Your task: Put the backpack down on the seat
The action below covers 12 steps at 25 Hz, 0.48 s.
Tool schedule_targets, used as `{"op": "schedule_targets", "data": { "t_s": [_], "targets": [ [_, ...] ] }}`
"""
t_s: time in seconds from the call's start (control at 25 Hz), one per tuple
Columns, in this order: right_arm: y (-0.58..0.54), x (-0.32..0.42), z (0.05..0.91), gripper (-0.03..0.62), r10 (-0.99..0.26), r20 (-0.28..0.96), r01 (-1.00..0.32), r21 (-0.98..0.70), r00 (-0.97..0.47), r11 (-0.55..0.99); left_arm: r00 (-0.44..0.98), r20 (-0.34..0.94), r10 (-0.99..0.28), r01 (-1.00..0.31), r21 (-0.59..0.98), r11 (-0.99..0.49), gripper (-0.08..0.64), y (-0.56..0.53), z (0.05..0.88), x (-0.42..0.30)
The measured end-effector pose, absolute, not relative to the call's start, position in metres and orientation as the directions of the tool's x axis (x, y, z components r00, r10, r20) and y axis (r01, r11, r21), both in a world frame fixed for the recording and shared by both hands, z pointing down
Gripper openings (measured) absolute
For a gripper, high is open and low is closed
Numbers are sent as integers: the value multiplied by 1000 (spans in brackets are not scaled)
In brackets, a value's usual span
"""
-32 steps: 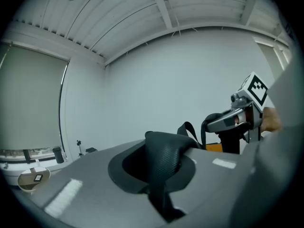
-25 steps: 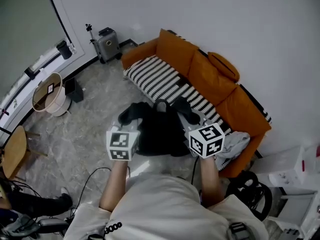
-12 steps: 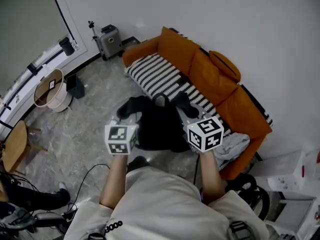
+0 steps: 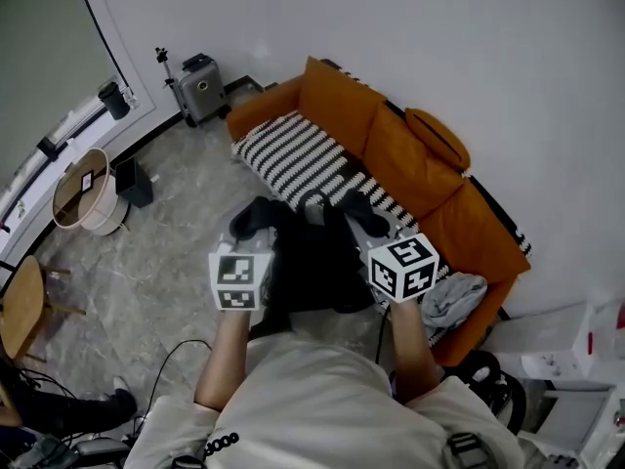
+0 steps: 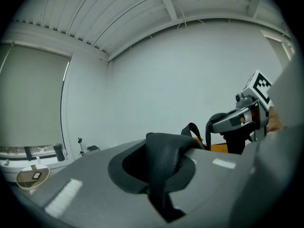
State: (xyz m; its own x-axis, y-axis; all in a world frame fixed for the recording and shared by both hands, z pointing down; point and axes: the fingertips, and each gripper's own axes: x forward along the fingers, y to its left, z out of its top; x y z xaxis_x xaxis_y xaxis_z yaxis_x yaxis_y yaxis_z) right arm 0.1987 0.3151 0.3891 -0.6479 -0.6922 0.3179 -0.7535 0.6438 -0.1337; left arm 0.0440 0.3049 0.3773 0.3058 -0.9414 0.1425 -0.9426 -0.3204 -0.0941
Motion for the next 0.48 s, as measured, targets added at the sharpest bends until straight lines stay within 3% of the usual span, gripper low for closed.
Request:
{"op": "schedule_targets", "data": {
  "t_s": [0.48],
  "targets": [
    [172, 149, 381, 3, -718, 333, -784, -133, -611, 606, 353, 153, -923, -922, -111, -371, 11, 153, 372, 2]
  ]
}}
